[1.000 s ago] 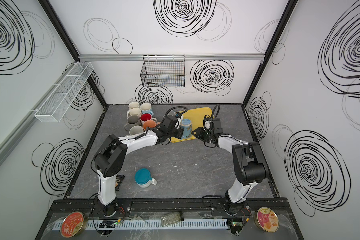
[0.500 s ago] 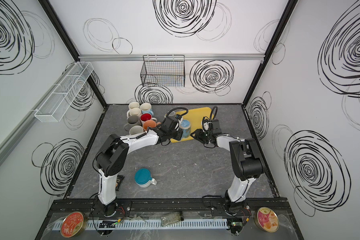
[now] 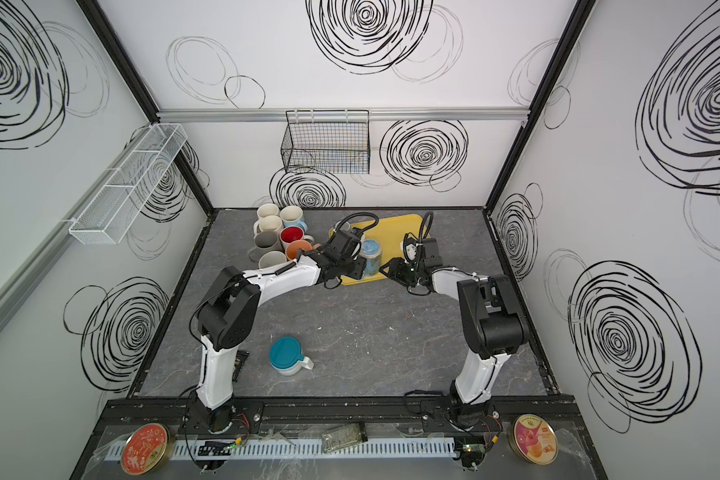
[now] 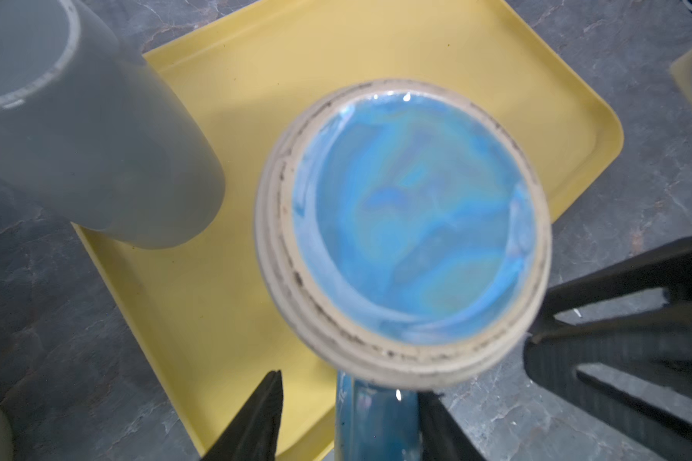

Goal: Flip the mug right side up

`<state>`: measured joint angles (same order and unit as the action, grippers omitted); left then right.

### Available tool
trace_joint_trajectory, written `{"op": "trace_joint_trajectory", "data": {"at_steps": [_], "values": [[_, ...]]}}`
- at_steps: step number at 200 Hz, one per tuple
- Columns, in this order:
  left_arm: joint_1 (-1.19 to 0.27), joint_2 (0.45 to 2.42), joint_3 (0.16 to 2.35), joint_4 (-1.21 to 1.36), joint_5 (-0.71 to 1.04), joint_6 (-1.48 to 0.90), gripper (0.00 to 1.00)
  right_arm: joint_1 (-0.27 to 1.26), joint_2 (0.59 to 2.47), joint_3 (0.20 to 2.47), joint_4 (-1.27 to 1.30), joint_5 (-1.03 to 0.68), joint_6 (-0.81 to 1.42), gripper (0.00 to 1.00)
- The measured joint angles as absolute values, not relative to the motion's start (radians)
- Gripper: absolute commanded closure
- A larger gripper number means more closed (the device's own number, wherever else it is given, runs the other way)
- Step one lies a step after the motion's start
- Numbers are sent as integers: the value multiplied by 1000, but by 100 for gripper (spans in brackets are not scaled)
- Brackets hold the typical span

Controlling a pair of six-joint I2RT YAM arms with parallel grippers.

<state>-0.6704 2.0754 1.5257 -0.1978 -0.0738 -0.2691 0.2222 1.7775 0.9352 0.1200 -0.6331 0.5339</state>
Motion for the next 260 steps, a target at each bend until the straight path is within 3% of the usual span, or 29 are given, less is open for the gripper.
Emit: {"op": "trace_joint_trajectory", "data": {"at_steps": [19, 42, 62, 176, 260], "values": [[-673, 2096, 1547, -223, -77, -269, 55, 222, 1777, 935, 120, -635, 529, 53], [-682, 2105, 1554, -239, -84, -265, 86, 222, 1777, 935, 120, -635, 527, 53], [-688, 2105, 1561, -247, -104, -252, 100, 222, 1775, 934, 124, -634, 532, 52], [-666, 2023, 1427, -114, -27, -350, 100, 204, 1571, 879, 233, -609, 632, 52], [-655, 1861, 1308, 167, 46, -498, 100, 200, 1486, 856, 244, -632, 683, 52]]}}
